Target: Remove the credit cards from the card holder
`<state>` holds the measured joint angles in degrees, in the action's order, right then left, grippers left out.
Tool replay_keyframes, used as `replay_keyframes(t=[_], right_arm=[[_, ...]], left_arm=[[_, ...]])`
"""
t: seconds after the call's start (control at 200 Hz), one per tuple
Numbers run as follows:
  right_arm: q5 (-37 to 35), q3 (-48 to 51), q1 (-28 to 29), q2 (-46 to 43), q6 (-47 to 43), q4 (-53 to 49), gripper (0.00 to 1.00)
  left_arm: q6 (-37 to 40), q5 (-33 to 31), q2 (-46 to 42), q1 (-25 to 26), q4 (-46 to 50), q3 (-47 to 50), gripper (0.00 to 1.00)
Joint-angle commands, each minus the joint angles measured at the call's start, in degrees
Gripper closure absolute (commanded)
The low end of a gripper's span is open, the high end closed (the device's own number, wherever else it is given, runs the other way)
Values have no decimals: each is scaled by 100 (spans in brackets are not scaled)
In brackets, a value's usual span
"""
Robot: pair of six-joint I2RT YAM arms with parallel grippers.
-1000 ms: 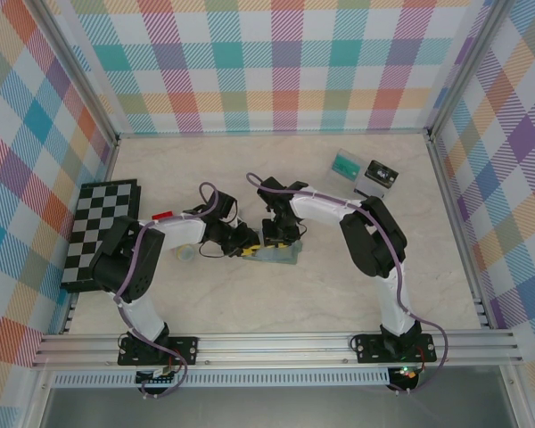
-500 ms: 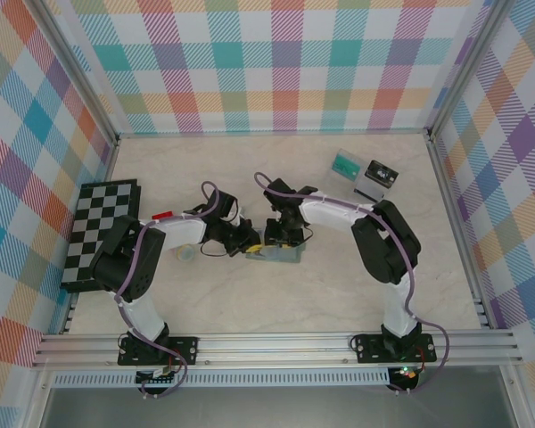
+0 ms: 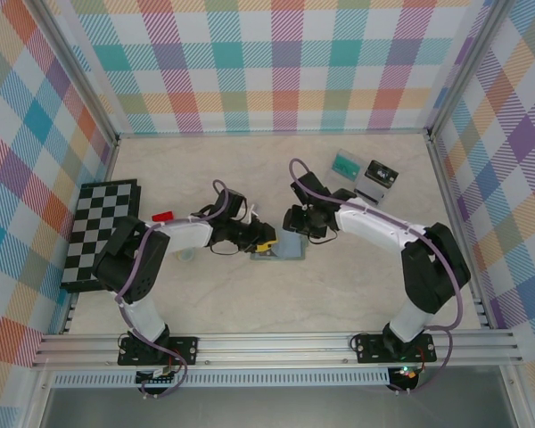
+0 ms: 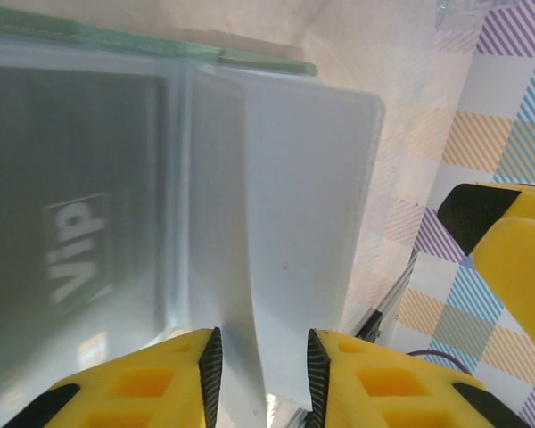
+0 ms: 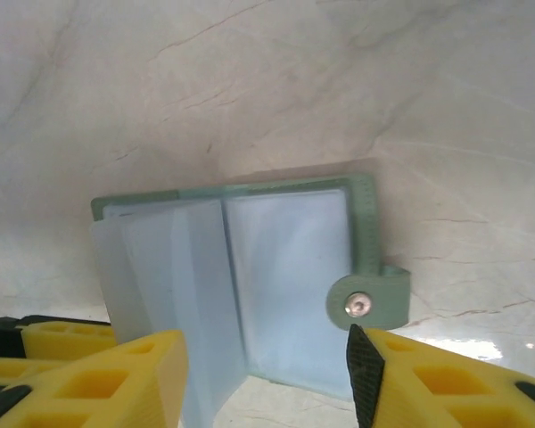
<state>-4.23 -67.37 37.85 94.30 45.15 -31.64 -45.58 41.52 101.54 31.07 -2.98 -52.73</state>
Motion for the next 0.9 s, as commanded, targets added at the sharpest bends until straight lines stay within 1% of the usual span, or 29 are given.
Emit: replay_keyframes(t=[0.0, 0.12, 0.275, 0.465, 0.62, 0.74, 0.83, 0.895], right_arm=[[-320, 158, -1, -273, 235, 101, 46], [-456, 318, -48, -457, 304, 147, 45], [-500, 448, -102, -601, 355, 153, 44], [-544, 523, -125, -721, 372, 143, 44], [-492, 507, -138, -756, 295, 160, 44], [-398, 480, -137, -755, 169, 213, 45], [-211, 447, -137, -722, -9, 318, 45], [23, 381, -129, -624, -163, 400, 46]], left_arm=[[-83, 90, 191, 154, -253, -274, 63], [-105, 25, 424, 332, -180, -522, 59], [-104, -123, 697, 482, -4, -749, 57], [-123, -155, 791, 523, 14, -818, 48], [4, -333, 522, 481, 283, -846, 48], [107, -617, 113, 260, 615, -747, 49], [205, -937, -263, 1, 945, -581, 51], [285, -1344, -577, -191, 1251, -430, 56]])
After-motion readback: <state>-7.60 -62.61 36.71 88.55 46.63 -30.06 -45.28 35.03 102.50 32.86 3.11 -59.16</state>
